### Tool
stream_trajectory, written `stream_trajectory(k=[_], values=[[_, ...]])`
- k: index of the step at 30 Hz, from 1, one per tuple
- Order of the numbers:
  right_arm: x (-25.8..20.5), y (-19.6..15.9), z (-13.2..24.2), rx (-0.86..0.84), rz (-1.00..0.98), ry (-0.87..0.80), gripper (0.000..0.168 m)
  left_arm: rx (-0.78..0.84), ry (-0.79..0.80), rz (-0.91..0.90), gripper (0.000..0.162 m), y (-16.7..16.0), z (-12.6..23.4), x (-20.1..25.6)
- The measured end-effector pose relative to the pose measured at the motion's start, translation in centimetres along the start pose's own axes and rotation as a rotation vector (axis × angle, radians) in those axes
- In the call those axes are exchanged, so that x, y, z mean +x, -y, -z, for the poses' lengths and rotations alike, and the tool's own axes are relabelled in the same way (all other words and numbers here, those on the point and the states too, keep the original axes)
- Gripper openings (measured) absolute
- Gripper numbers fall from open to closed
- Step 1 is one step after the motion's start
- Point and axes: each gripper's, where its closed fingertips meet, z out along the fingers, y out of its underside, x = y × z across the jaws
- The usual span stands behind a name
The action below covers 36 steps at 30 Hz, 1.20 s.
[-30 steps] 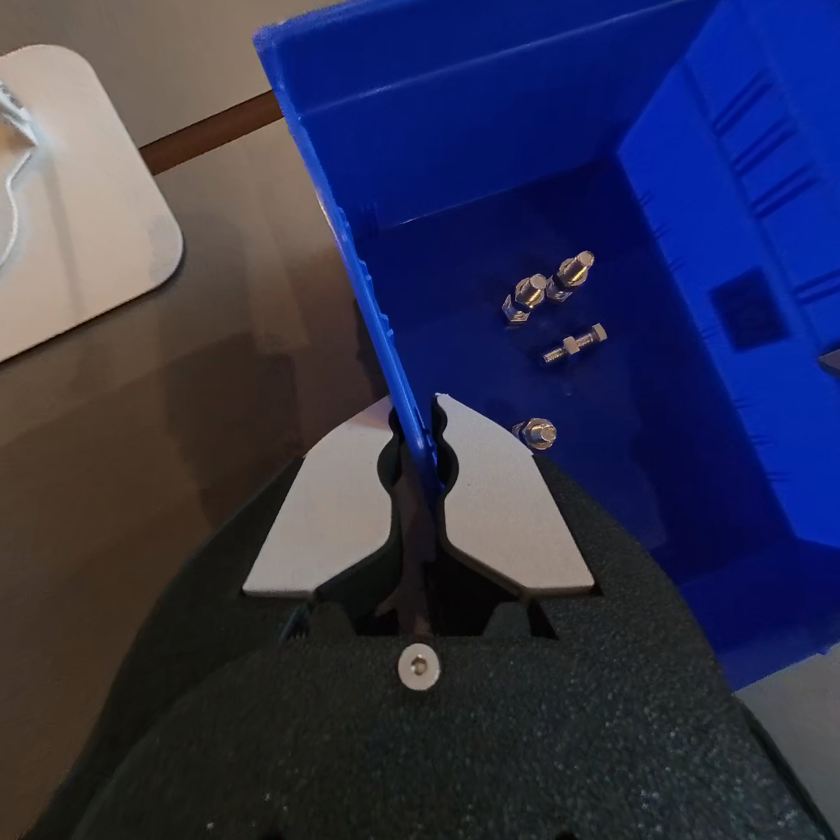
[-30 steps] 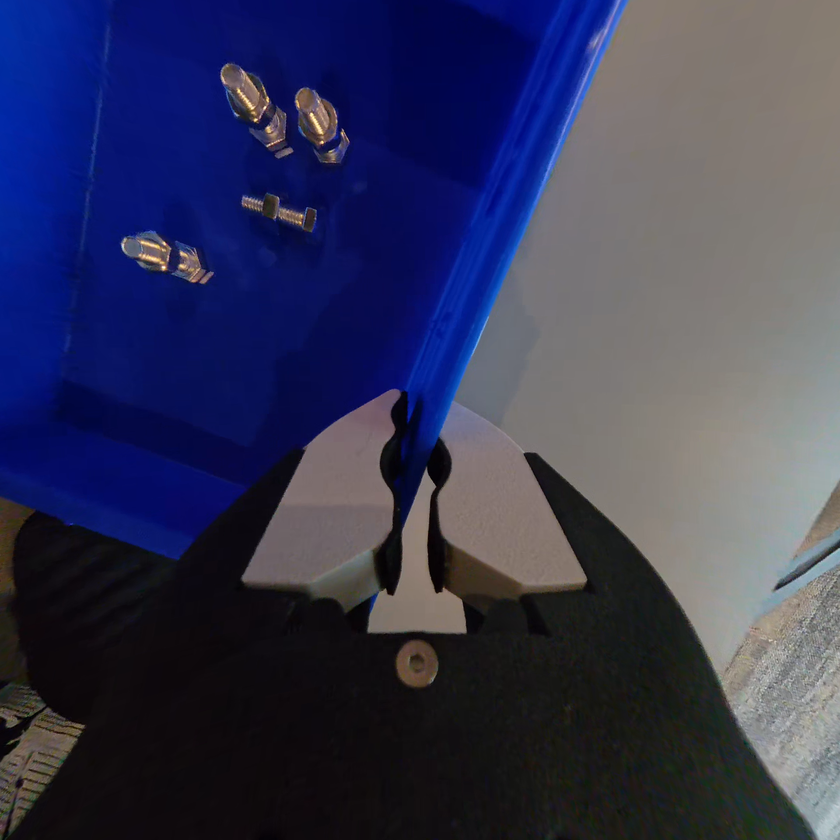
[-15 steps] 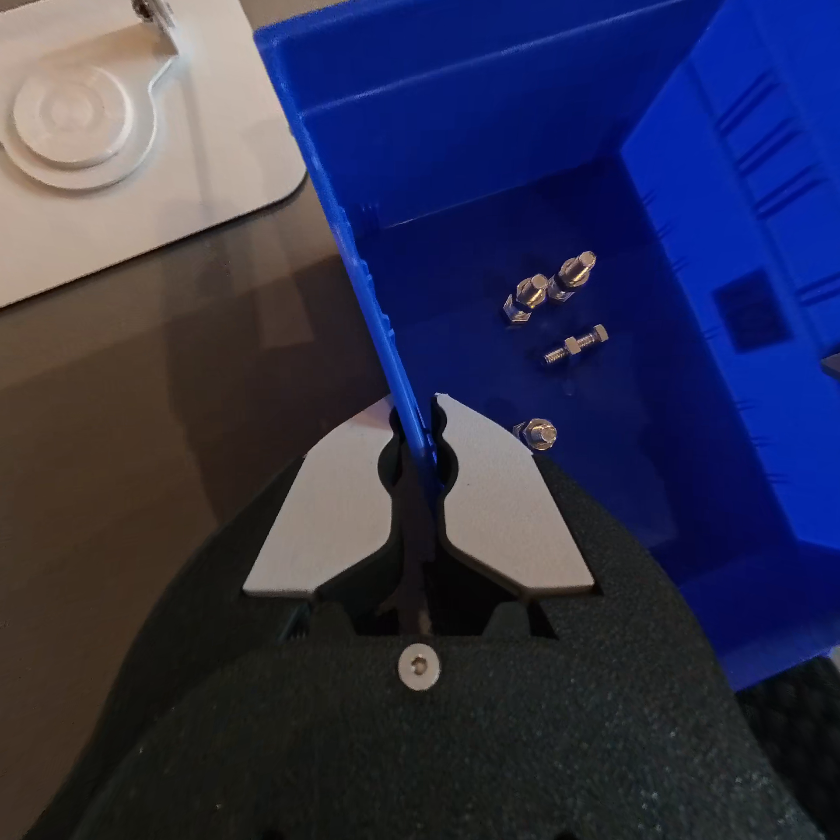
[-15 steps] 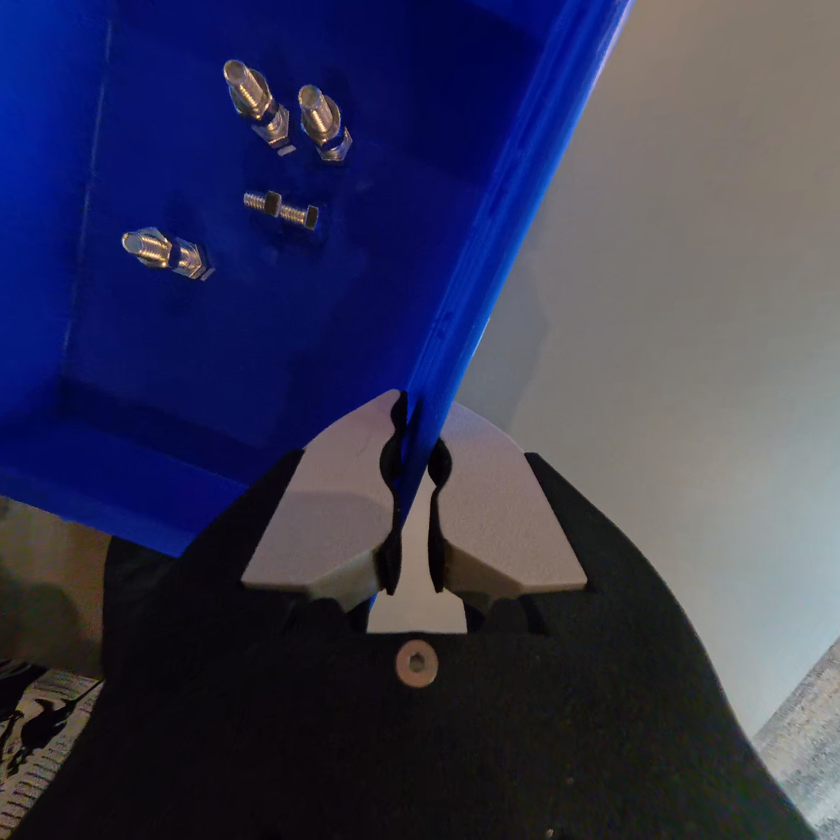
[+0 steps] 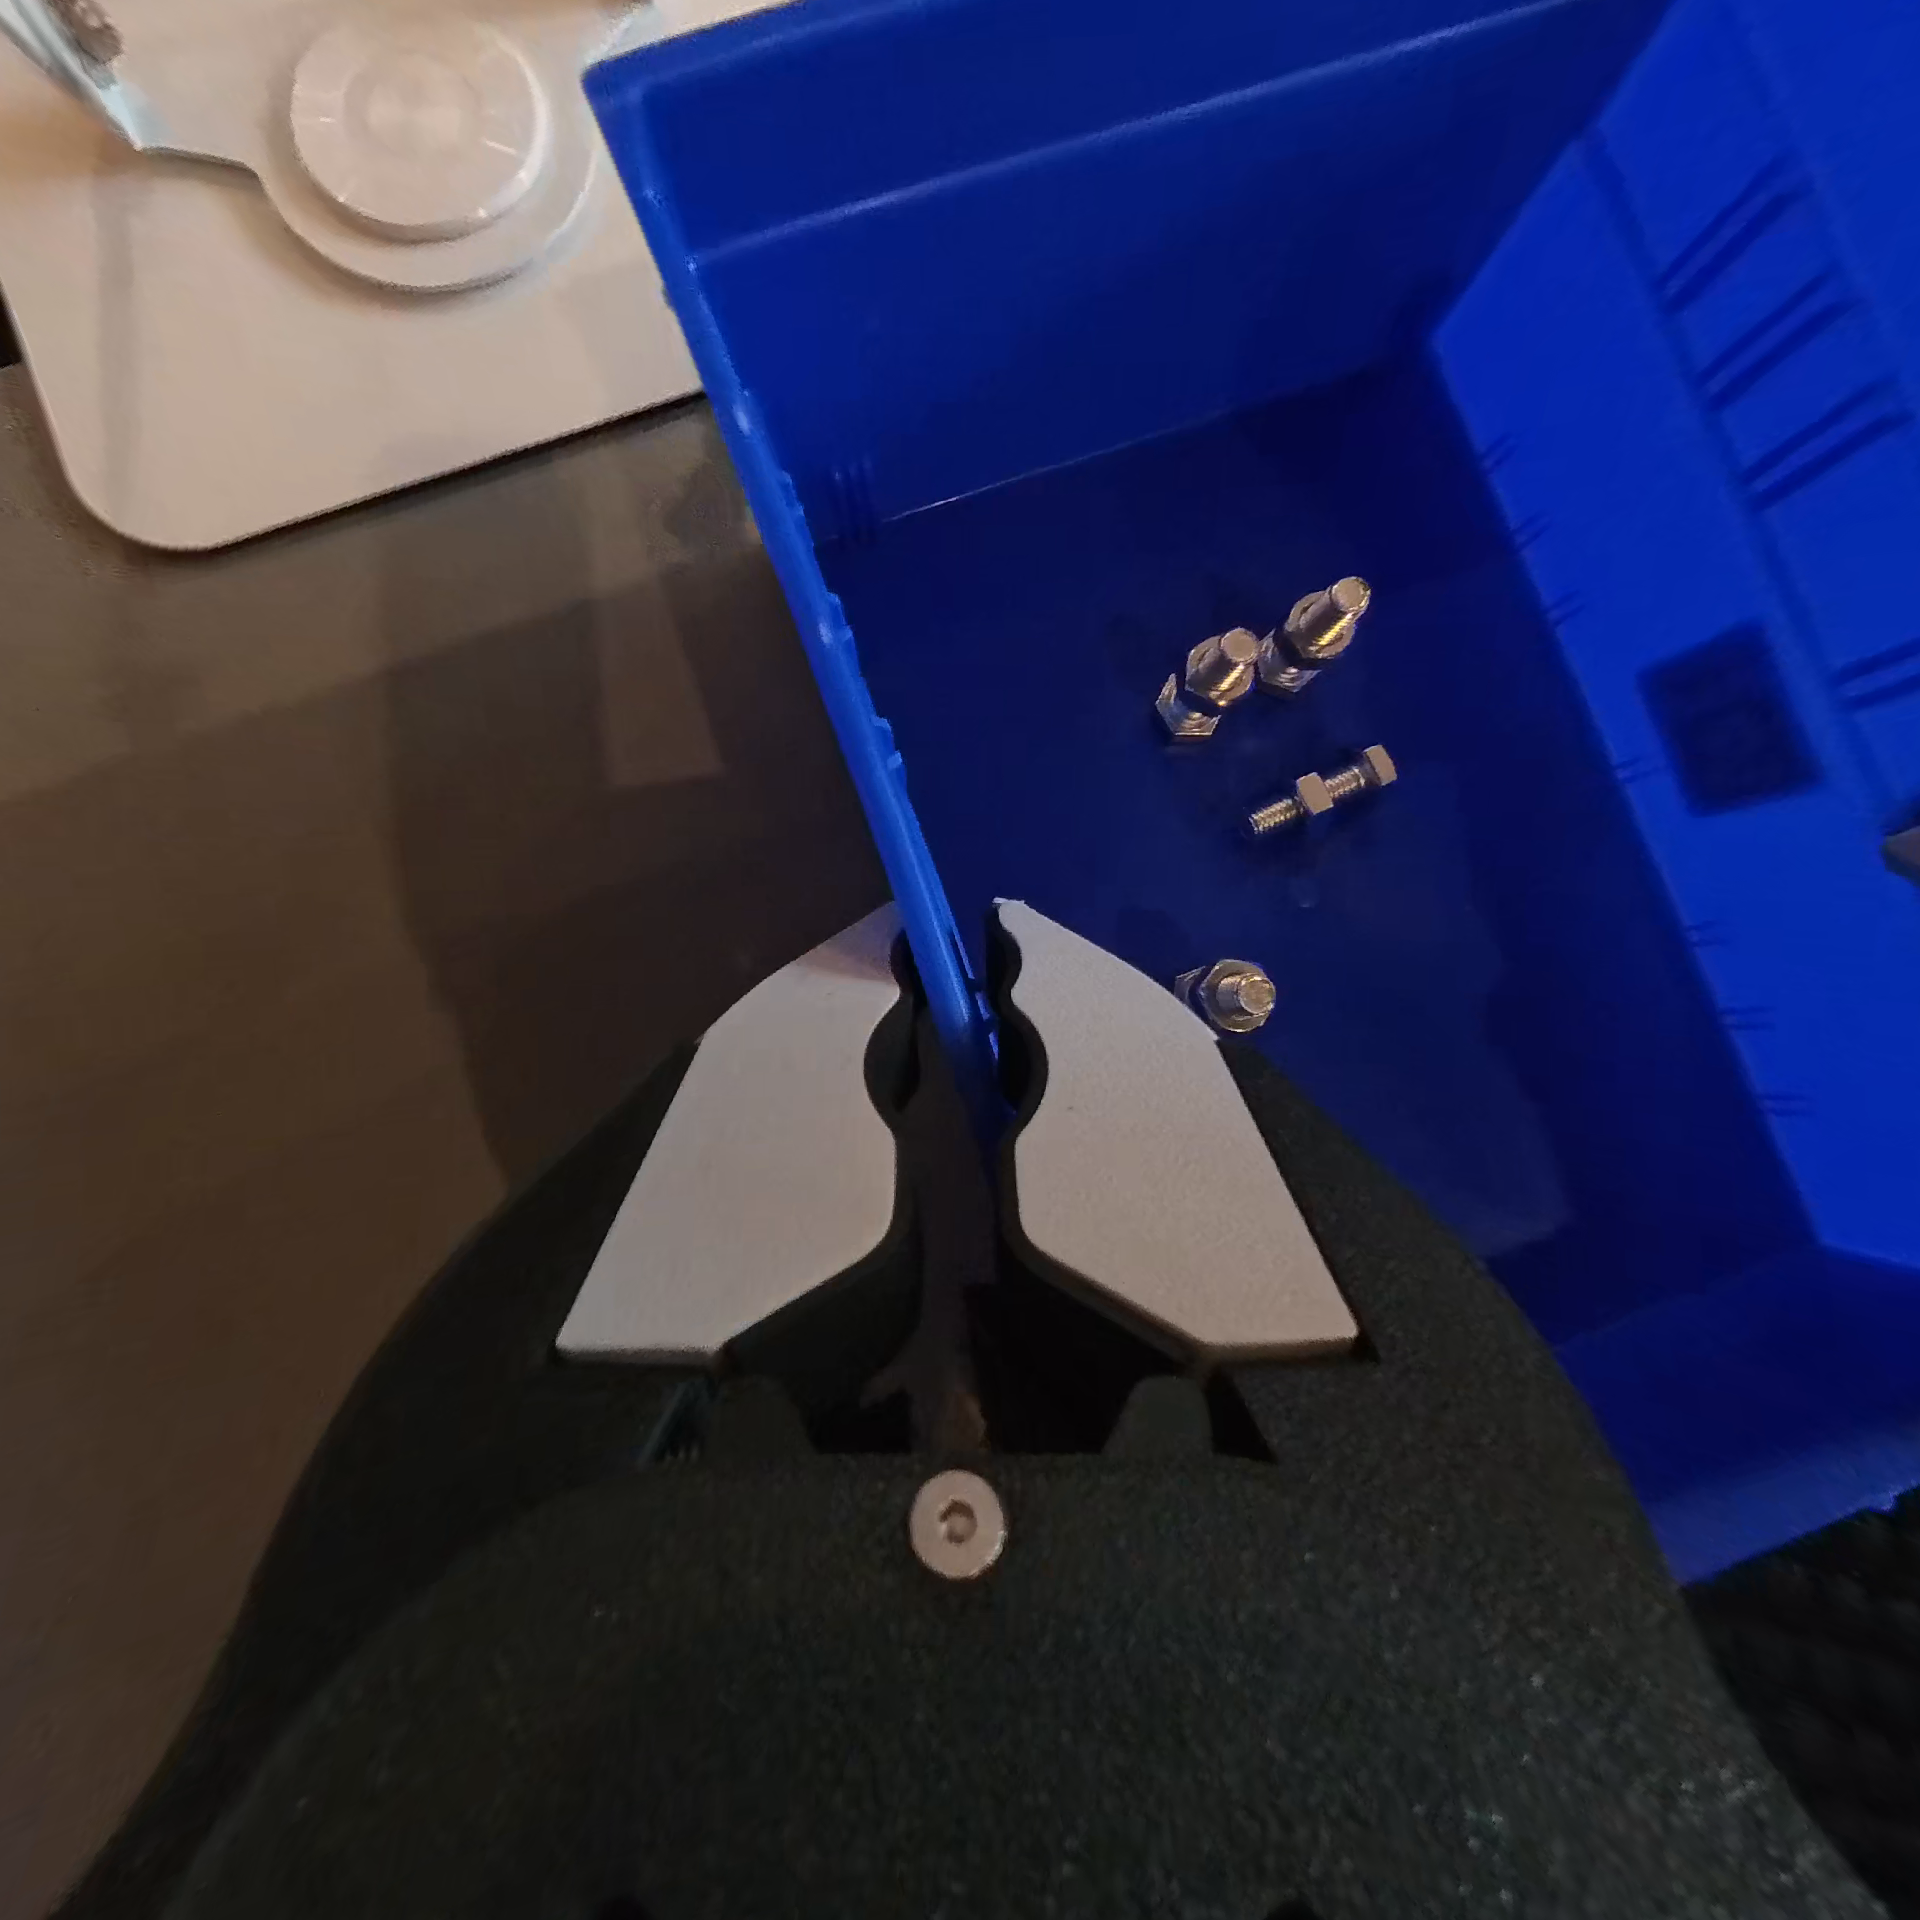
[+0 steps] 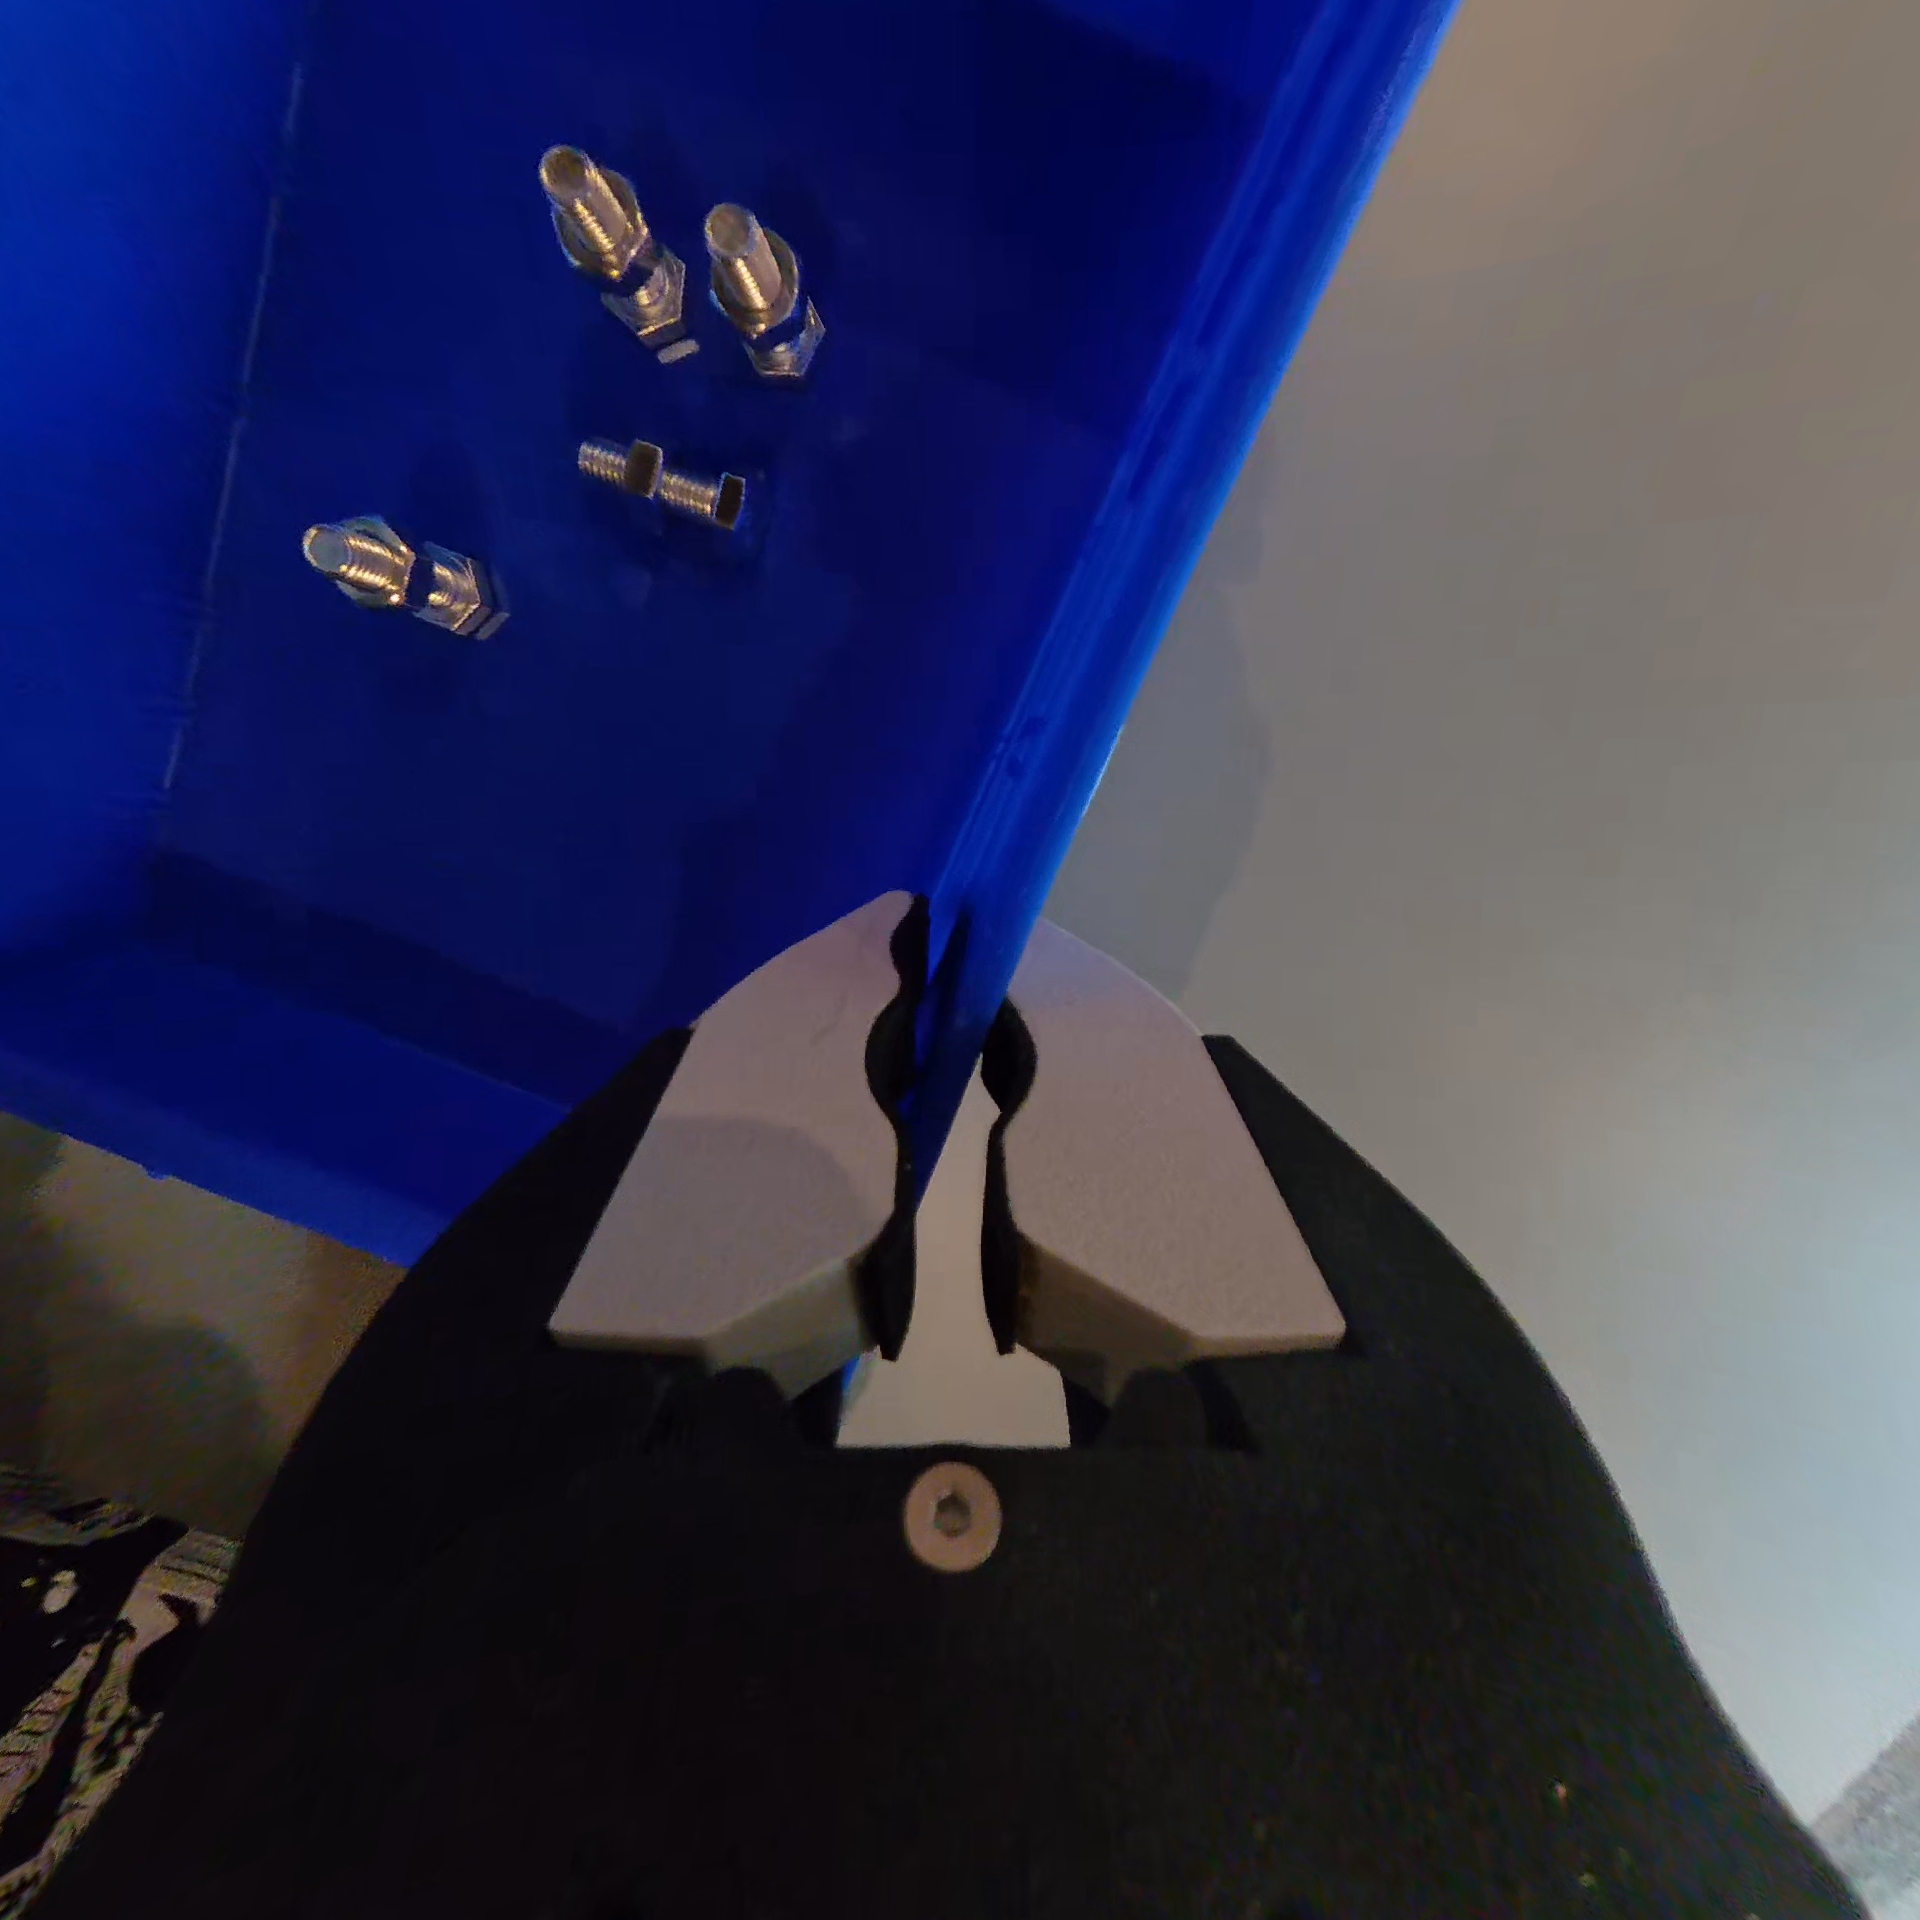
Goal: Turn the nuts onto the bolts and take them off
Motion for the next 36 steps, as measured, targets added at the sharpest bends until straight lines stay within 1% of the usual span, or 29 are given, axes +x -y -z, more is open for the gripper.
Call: stream_trajectory(k=[10, 22, 25, 26, 27, 28, 30, 31, 32, 33, 36], values=[[-2.9, 0.9, -0.4, 0.006, 0.034, 0.023, 0.009, -0.004, 0.022, 0.014, 0.01, -1.1, 1.1, -2.7], [-4.7, 1.4, -1.0, 0.026, 0.053, 0.041, 0.012, 0.005, 0.048, 0.016, 0.01, -1.9, 1.8, -4.4], [-4.7, 1.6, -1.0, 0.042, 0.067, 0.04, 0.015, -0.008, 0.045, -0.001, 0.015, -2.2, 1.8, -4.5], [-4.7, 1.6, -1.1, 0.052, 0.075, 0.039, 0.017, -0.007, 0.036, -0.009, 0.017, -2.2, 1.8, -4.5], [-4.7, 1.6, -1.0, 0.064, 0.076, 0.051, 0.018, 0.011, 0.02, -0.007, 0.025, -2.0, 1.9, -4.3], [-4.8, 1.8, -0.9, 0.087, 0.065, 0.067, 0.023, 0.037, 0.018, 0.004, 0.039, -1.7, 2.2, -4.4], [-4.7, 2.5, -0.1, 0.168, 0.027, 0.085, 0.043, 0.071, 0.045, 0.003, 0.067, -1.2, 3.1, -5.1], [-4.5, 2.6, 0.4, 0.187, 0.015, 0.085, 0.051, 0.086, 0.052, -0.001, 0.077, -0.9, 3.6, -5.5], [-4.3, 2.8, 1.1, 0.212, 0.009, 0.077, 0.062, 0.105, 0.06, -0.004, 0.08, -0.7, 4.3, -6.0], [-4.3, 3.2, 2.0, 0.252, 0.003, 0.079, 0.069, 0.131, 0.064, -0.001, 0.084, -0.5, 5.0, -6.5], [-5.7, 5.3, 5.1, 0.403, -0.019, 0.14, 0.077, 0.194, 0.05, 0.022, 0.085, -0.1, 7.6, -8.2]])
